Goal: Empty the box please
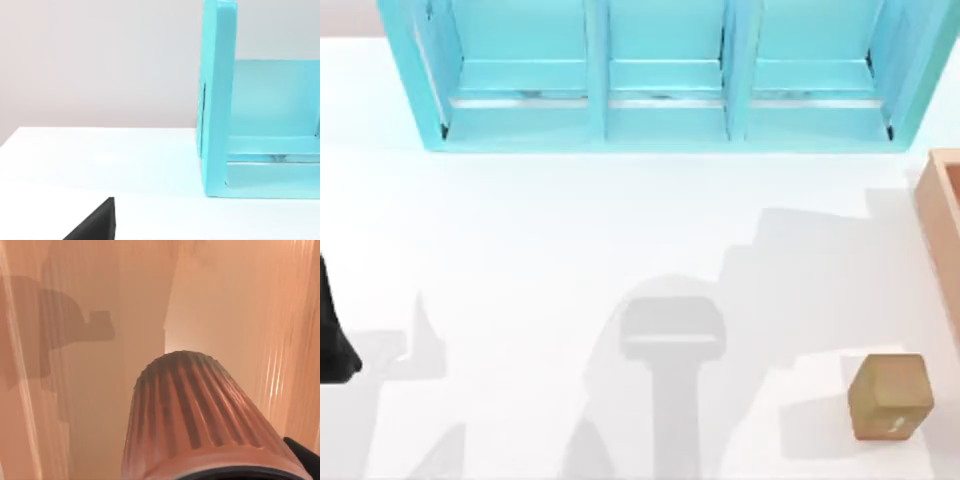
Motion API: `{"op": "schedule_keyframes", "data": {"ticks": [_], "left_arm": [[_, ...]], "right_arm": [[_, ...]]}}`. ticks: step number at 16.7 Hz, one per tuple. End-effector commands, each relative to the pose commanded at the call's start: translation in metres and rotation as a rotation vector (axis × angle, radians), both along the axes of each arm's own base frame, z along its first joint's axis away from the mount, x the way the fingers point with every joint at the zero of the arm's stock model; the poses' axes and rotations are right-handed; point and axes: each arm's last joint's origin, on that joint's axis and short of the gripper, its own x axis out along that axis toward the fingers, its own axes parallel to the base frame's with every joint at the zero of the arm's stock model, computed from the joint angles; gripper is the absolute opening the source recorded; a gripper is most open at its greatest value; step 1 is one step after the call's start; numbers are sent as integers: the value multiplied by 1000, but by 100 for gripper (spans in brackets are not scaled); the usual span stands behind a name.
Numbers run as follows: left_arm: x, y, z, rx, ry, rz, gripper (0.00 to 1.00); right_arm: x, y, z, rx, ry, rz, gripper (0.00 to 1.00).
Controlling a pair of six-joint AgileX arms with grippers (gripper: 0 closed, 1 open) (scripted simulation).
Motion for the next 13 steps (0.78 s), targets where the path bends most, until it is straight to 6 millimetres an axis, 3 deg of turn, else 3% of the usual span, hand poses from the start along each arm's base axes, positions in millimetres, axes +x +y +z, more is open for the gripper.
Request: {"op": "schedule_keyframes", "data": {"ticks": [3, 5, 7, 10, 13], "left_arm": [[0, 0, 0, 0, 0, 0, 100], [0, 0, 0, 0, 0, 0, 100], [0, 0, 0, 0, 0, 0, 100], [0, 0, 0, 0, 0, 0, 100], [0, 0, 0, 0, 0, 0, 100]], "right_arm": [[12, 46, -8, -16, 2, 9, 0], [18, 96, -15, -21, -11, 17, 0], [15, 159, -22, -18, -29, 25, 0], [-9, 248, -39, -8, -37, 20, 0], [-40, 303, -58, -18, -27, 9, 0]]}}
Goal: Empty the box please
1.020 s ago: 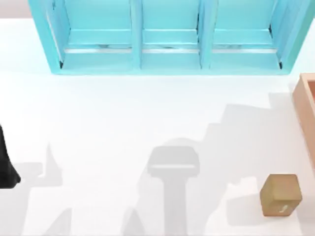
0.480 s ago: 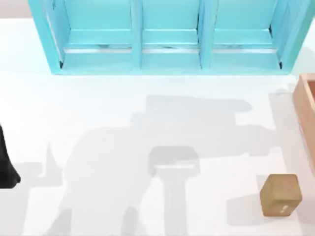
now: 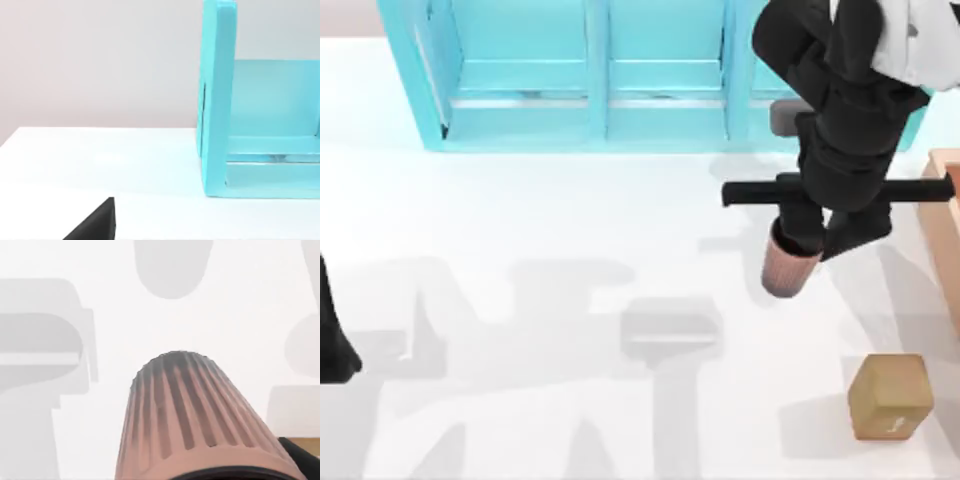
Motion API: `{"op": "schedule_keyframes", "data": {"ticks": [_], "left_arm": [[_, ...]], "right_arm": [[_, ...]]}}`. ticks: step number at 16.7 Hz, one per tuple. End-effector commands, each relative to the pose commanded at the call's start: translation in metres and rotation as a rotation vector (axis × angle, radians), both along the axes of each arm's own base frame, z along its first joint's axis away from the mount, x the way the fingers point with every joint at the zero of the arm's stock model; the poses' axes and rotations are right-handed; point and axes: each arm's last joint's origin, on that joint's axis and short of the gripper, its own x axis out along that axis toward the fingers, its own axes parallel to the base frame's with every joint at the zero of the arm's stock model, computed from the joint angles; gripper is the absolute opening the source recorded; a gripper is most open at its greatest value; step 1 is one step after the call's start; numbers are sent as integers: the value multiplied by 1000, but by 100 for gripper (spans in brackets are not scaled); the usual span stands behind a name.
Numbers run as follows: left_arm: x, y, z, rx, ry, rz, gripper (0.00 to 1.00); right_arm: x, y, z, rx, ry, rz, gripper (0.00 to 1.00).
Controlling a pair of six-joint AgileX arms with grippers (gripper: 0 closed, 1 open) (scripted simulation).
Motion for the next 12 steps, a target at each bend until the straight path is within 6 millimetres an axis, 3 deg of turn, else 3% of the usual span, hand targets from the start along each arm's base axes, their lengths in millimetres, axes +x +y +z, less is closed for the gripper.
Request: {"op": "schedule_keyframes", "data": {"ticks": [5, 12], "left_arm": [[0, 0, 0, 0, 0, 0, 100], [0, 0, 0, 0, 0, 0, 100]], "right_arm": [[-36, 35, -25, -44, 16, -10, 0], [-38, 36, -30, -51, 25, -16, 0]]}}
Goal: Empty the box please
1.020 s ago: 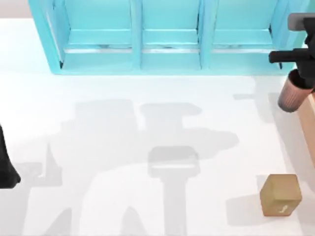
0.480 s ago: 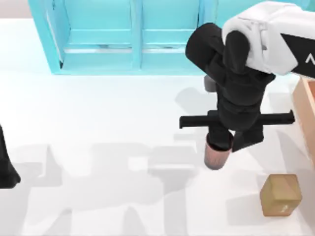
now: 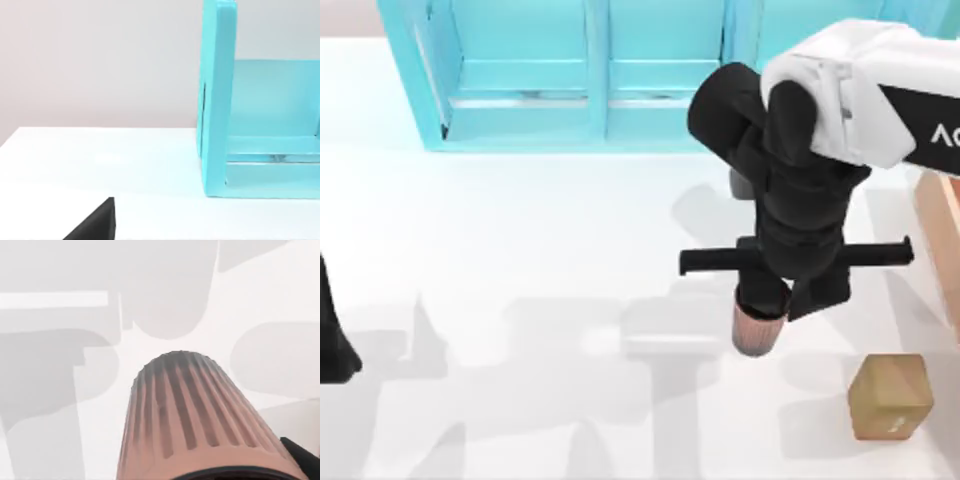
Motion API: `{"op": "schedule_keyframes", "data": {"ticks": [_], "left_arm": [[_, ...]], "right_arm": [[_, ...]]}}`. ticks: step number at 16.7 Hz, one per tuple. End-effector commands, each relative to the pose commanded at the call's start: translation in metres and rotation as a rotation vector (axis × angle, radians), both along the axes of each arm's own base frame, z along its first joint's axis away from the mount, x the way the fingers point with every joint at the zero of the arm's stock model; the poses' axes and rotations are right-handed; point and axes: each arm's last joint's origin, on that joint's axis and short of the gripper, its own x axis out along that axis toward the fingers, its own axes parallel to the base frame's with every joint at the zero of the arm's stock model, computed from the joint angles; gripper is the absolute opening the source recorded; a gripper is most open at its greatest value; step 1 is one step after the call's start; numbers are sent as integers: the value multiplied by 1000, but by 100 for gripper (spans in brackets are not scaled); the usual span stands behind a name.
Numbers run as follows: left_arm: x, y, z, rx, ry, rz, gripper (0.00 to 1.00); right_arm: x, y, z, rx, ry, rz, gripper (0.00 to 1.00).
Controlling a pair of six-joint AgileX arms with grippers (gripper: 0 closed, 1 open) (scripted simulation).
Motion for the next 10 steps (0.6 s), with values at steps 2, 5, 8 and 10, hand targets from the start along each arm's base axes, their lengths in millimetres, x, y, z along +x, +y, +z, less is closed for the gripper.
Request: {"op": "schedule_keyframes", "data": {"ticks": [2, 5, 8, 10], "left_arm": [[0, 0, 0, 0, 0, 0, 100], [0, 0, 0, 0, 0, 0, 100], [0, 0, 0, 0, 0, 0, 100], [0, 0, 0, 0, 0, 0, 100]], "right_arm": [[0, 1, -8, 2, -3, 1, 0], [0, 2, -28, 3, -6, 3, 0], [-1, 3, -42, 1, -7, 4, 0], [-1, 3, -42, 1, -7, 5, 0]]}}
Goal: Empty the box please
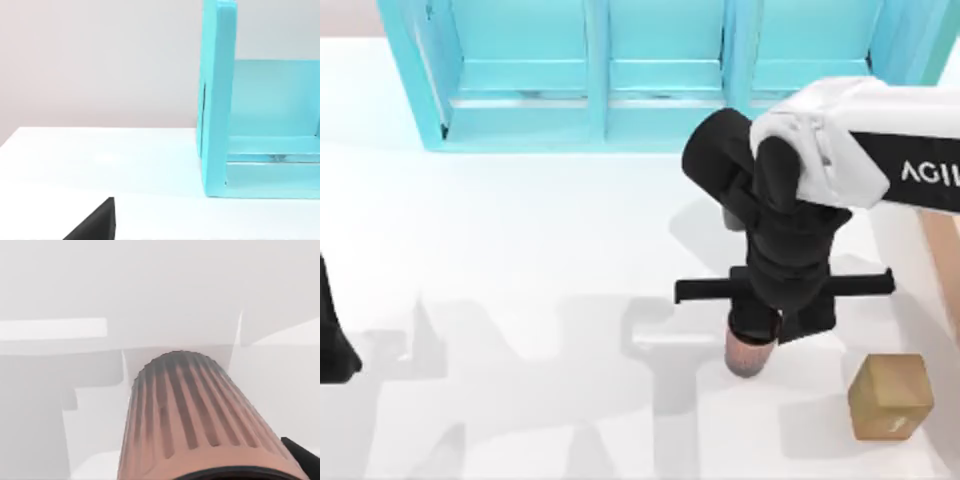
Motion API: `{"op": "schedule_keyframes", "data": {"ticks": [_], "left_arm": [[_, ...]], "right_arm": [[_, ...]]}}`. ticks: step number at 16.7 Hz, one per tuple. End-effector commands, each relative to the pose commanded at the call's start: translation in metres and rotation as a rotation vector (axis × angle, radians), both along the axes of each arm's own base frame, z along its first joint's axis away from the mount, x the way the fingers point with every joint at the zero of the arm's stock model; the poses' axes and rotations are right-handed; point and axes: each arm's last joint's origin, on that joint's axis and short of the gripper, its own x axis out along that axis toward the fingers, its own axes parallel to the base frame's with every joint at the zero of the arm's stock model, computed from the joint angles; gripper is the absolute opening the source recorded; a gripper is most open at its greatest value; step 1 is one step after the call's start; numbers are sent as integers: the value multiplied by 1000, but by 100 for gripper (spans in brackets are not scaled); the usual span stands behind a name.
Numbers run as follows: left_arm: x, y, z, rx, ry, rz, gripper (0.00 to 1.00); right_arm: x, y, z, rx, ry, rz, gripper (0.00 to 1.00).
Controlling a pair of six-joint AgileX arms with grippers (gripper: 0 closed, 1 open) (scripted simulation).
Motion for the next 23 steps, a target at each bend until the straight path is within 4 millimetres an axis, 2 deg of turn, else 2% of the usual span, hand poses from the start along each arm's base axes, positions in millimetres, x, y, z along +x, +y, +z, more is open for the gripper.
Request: {"op": "schedule_keyframes", "data": {"ticks": [1, 14, 23], "left_arm": [[0, 0, 0, 0, 0, 0, 100], [0, 0, 0, 0, 0, 0, 100], [0, 0, 0, 0, 0, 0, 100]], "right_arm": [[0, 0, 0, 0, 0, 0, 0], [0, 0, 0, 0, 0, 0, 98], [0, -1, 0, 0, 0, -2, 100]]}}
